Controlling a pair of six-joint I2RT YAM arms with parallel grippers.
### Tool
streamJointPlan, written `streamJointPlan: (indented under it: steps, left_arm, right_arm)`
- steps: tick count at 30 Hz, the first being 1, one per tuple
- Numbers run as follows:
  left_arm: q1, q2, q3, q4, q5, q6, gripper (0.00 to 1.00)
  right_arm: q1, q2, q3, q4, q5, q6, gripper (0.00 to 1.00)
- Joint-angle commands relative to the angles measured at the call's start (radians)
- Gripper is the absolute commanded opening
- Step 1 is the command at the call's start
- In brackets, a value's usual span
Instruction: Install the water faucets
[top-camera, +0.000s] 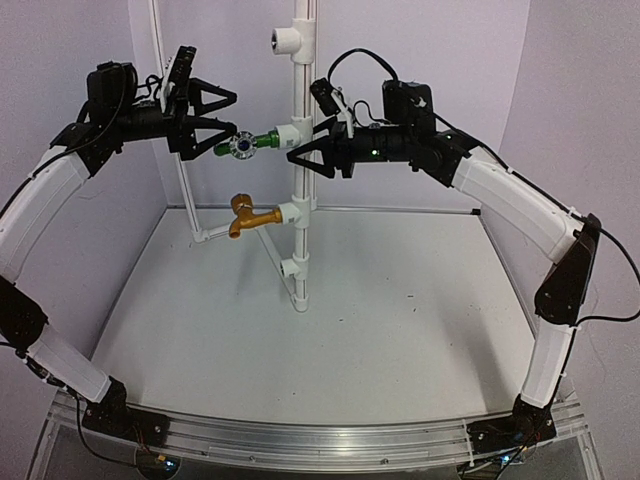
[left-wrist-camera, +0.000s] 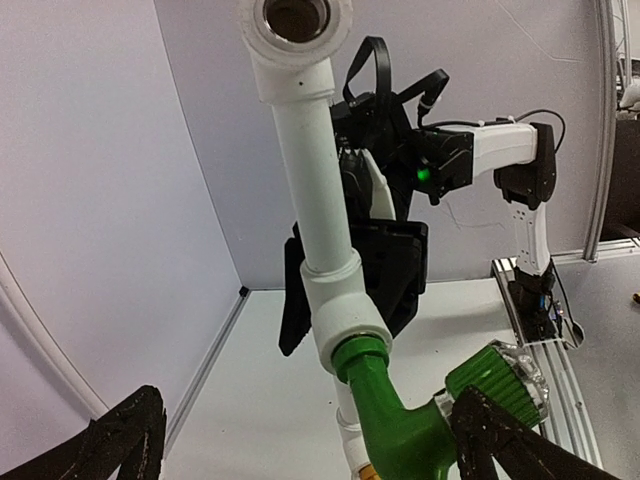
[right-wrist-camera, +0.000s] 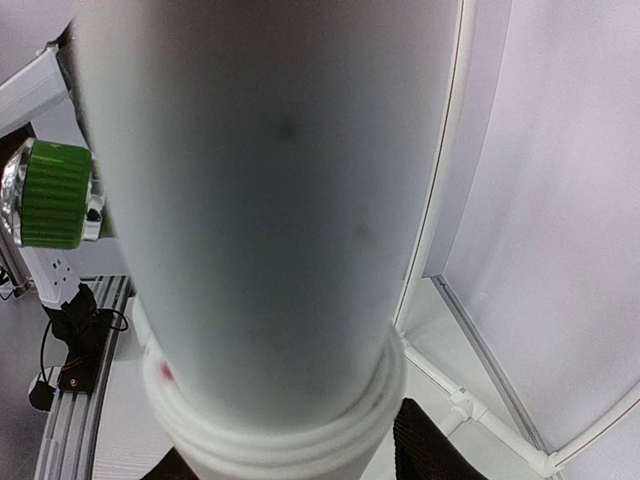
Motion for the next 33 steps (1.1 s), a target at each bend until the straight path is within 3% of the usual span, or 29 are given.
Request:
streamJointPlan:
  steps: [1, 13, 33]
  left_arm:
    - [-0.034, -0.024, 0.035, -0.141, -0.005, 0.141, 1.0]
    - [-0.112, -0.036, 0.021, -0.174, -0.156, 0.149, 1.0]
    - [-0.079, -0.091, -0.247, 0.036, -0.259, -0.037, 1.0]
  right_arm:
    - [0.005, -0.01, 0.014, 0.026, 0.017, 0.011, 0.52]
    - [0.005, -0.001, 0.018, 0.027, 0.031, 0.03, 0.52]
    - [0.005, -0.029, -0.006, 0.025, 0.046, 0.023, 0.52]
